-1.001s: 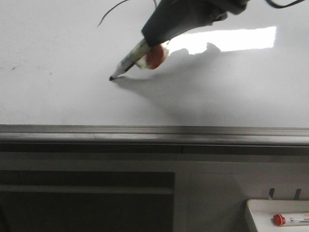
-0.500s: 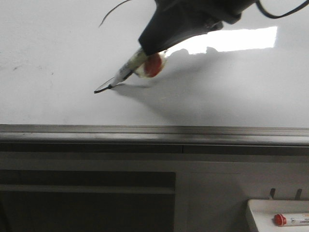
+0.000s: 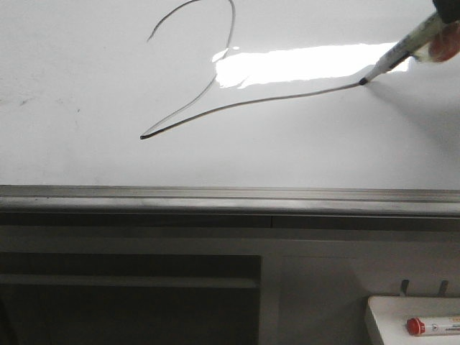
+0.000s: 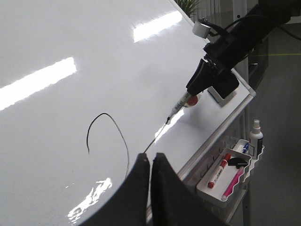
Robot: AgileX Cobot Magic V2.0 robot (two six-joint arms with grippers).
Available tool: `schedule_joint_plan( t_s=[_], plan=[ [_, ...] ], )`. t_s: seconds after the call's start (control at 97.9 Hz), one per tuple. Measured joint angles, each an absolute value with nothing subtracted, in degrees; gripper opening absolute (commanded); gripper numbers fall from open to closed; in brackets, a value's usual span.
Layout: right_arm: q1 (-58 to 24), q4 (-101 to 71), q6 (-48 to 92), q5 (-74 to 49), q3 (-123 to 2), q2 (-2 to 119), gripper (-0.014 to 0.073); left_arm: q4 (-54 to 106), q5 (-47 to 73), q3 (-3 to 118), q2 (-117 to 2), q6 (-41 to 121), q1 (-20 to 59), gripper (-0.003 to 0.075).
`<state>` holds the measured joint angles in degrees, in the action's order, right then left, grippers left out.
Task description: Write number 2 on whiteboard
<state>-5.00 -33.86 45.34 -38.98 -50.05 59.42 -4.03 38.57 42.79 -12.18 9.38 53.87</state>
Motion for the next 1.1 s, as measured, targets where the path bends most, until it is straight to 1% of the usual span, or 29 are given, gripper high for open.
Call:
schedule_joint_plan(
  t_s=[0.112,0.214,0.337,0.388,0.439,0.49,0.521,0.531,0.541,0.562,0.572,0.613,0.643,0.674,0.725,0.776,0.929,1.031,1.103],
  plan=[
    [-5.0,-33.9,44.8,-39.0,-50.1,59.3,-0.006,-4.0,38.6,42.8,-12.2,9.4,53.9,-0.002],
    [-6.6,-33.9,44.8,-39.0,-50.4,58.3,-0.006,-4.0,38.6,42.8,-12.2,9.4,53.9,-0.002],
    [-11.4,-38.3,48.1,-39.8,-52.5,56.6,-0.006,-2.3,38.0,42.8,-12.2,9.4,53.9,-0.0018],
    [-15.1,-42.0,50.3,-41.1,-54.1,55.1,-0.006,-1.3,37.1,42.8,-12.2,9.4,53.9,0.0008],
    [-18.7,-45.9,51.9,-42.3,-55.7,53.9,-0.006,0.0,35.6,42.8,-12.2,9.4,53.9,0.007],
    [-22.5,-48.1,52.8,-43.0,-57.1,53.0,-0.006,1.7,34.4,42.8,-12.8,9.9,53.9,0.0167],
    [-24.7,-49.0,52.9,-43.2,-57.9,52.7,-0.006,3.3,33.9,42.8,-13.4,10.5,53.9,0.0254],
    [-25.8,-49.1,53.1,-43.2,-58.0,52.5,-0.006,3.6,33.8,42.8,-13.8,11.0,53.9,0.0272],
    [-26.3,-49.4,53.1,-43.3,-58.2,52.6,-0.006,4.0,33.6,42.8,-14.0,11.3,53.9,0.031],
    [-27.8,-49.7,53.2,-43.5,-58.3,52.4,-0.006,5.2,33.5,42.8,-14.7,12.2,53.9,0.0347],
    [-28.3,-49.8,53.2,-43.5,-58.3,52.4,-0.006,6.1,33.5,42.8,-15.0,12.6,53.9,0.0384],
    [-31.1,-50.0,53.4,-43.6,-58.5,52.3,-0.006,8.5,33.4,42.8,-16.8,15.0,53.9,0.0476],
    [-32.7,-50.0,53.5,-43.7,-58.6,52.3,-0.006,11.3,33.4,42.8,-18.3,17.0,53.9,0.0517],
    [-34.5,-50.0,53.5,-44.0,-58.6,52.6,-0.006,13.7,33.4,42.8,-20.3,19.7,53.9,0.054],
    [-36.6,-49.9,53.5,-44.4,-58.6,53.4,-0.006,17.8,34.0,43.0,-23.4,23.7,53.9,0.0539],
    [-38.4,-49.7,53.5,-44.5,-58.6,54.4,-0.006,21.5,35.0,43.6,-26.5,27.6,53.9,0.0514],
    [-43.2,-48.0,53.5,-44.5,-58.6,57.8,-0.006,28.9,38.7,46.7,-34.6,35.6,53.9,0.0395],
    [-46.8,-47.7,53.5,-44.5,-58.6,59.6,-0.006,30.1,40.3,48.5,-38.7,36.9,53.9,0.0333],
    [-49.0,-47.3,53.5,-44.0,-58.6,60.2,-0.006,30.3,41.3,49.1,-40.8,37.2,53.9,0.0303]
  ],
)
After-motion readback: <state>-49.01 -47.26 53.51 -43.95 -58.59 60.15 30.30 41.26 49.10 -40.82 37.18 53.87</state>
